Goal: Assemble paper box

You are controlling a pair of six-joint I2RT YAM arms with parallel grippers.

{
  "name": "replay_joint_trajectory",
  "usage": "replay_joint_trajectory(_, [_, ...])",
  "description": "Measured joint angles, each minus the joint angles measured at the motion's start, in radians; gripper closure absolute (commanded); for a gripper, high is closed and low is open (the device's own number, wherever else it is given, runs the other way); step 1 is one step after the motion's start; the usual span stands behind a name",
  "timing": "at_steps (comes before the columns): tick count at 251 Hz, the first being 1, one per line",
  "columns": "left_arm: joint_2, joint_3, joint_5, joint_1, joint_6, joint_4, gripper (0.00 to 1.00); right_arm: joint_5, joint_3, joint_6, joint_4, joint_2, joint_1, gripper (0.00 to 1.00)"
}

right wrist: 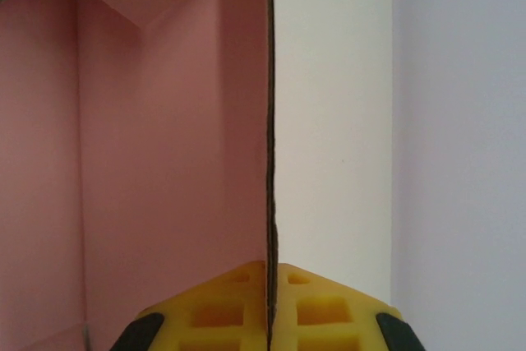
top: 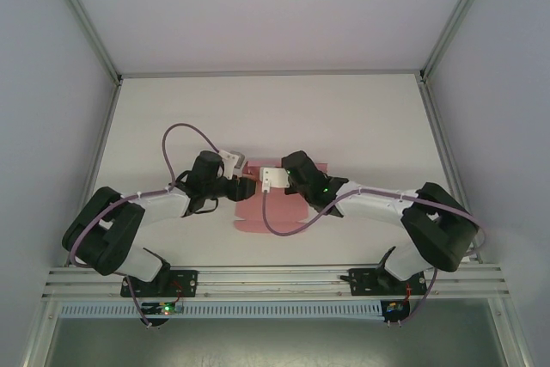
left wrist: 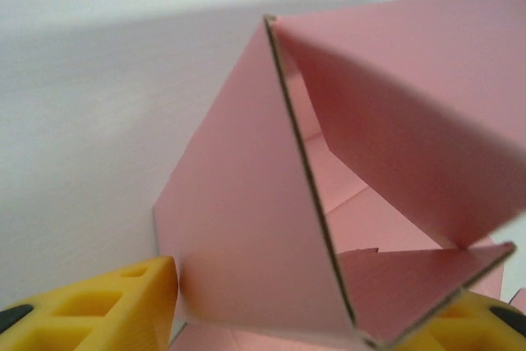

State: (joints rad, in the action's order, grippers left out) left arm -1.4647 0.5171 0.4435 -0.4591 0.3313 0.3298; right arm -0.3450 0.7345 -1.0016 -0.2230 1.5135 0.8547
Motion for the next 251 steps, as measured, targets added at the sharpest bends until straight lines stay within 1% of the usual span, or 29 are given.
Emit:
replay_joint_trajectory(44, [0.030,-0.034,-0.012,0.000,-0.015,0.030,0.45,-0.078,0.000,0.001,-0.045,0.034,0.021,1.00])
replay_joint_trajectory(89, [0.109,-0.114,-0.041,0.000,-0.026,0.053,0.46,-0.084,-0.021,0.000,-0.060,0.026,0.026,1.00])
replay_joint_trajectory(124, [0.116,-0.121,-0.055,0.000,-0.033,0.066,0.48,-0.087,-0.027,0.001,-0.060,0.021,0.034,1.00])
replay_joint_trajectory(150, [0.117,-0.121,-0.035,0.000,-0.041,0.068,0.49,-0.108,-0.031,0.001,-0.071,0.030,0.047,1.00])
replay_joint_trajectory(167, [0.119,-0.121,-0.026,0.000,-0.047,0.069,0.61,-0.120,-0.031,0.002,-0.080,0.042,0.054,1.00])
replay_joint_trajectory(176, [0.124,-0.121,-0.023,0.000,-0.053,0.068,0.63,-0.126,-0.032,0.005,-0.082,0.045,0.058,1.00])
replay_joint_trajectory(234, [0.122,-0.116,-0.006,0.000,-0.067,0.068,0.58,-0.165,-0.045,0.032,-0.081,0.053,0.080,1.00])
replay_joint_trajectory(251, [0.104,-0.102,-0.007,0.000,-0.067,0.066,0.58,-0.169,-0.048,0.036,-0.081,0.055,0.086,1.00])
